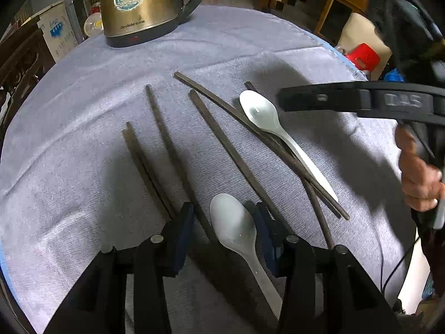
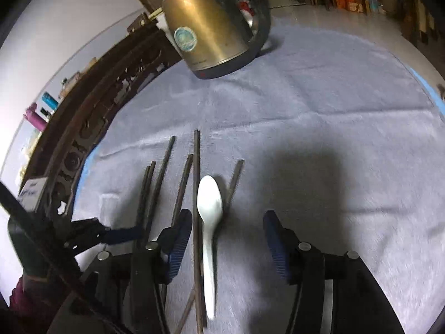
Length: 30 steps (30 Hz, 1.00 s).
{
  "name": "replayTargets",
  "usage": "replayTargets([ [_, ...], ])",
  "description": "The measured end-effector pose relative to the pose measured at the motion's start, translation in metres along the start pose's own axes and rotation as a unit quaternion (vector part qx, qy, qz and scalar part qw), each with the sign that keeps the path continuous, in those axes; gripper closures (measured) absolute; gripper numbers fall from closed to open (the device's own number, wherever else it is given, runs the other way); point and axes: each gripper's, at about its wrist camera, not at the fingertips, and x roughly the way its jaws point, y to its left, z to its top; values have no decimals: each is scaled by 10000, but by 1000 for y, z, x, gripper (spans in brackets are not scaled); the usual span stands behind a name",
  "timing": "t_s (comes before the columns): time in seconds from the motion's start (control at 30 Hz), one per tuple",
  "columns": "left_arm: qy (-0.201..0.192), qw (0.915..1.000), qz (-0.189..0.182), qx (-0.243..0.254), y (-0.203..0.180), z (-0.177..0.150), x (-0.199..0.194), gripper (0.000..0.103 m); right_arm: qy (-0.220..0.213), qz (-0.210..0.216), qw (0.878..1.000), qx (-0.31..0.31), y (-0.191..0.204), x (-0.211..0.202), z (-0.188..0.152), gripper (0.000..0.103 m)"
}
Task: Organize utensils
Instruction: 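Grasp a white spoon with the left tool while the right tool grasps another spoon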
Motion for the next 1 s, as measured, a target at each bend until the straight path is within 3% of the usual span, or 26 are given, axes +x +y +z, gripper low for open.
replayTargets([
  [0.17, 29, 10000, -90, -10, 0, 0, -2, 60, 193, -497, 9978, -383, 20, 23, 12, 52],
  [0.27, -3, 10000, -16, 21, -5, -1, -2, 61, 488, -740, 9945, -558, 29, 42, 13, 76],
  [0.3, -33, 10000, -5, -11, -6, -1, -3, 64, 395, -943, 9925, -668, 31, 42, 13, 87],
  [0.37, -205, 9998, 14, -75, -6, -2, -10, 81, 415, -1014, 9919, -642, 31, 41, 13, 93],
  [0.4, -243, 9996, 37, -103, -7, -1, -13, 98, 367, -964, 9931, -563, 28, 37, 12, 98],
  [0.6, -232, 9995, -41, -203, -8, -11, -25, 99, -44, -845, 9959, -303, 16, 2, -1, 100],
  [0.73, -297, 9992, 274, -44, -12, -21, -40, 99, -227, -826, 9962, -156, 7, -24, -22, 100],
  [0.9, -359, 9987, -82, 360, -33, -25, -55, 98, -333, -702, 9970, 43, 1, -45, -45, 100],
  [1.0, 144, 9979, -368, 509, -45, -23, -39, 98, -354, -582, 9976, 122, 0, -49, -57, 100],
])
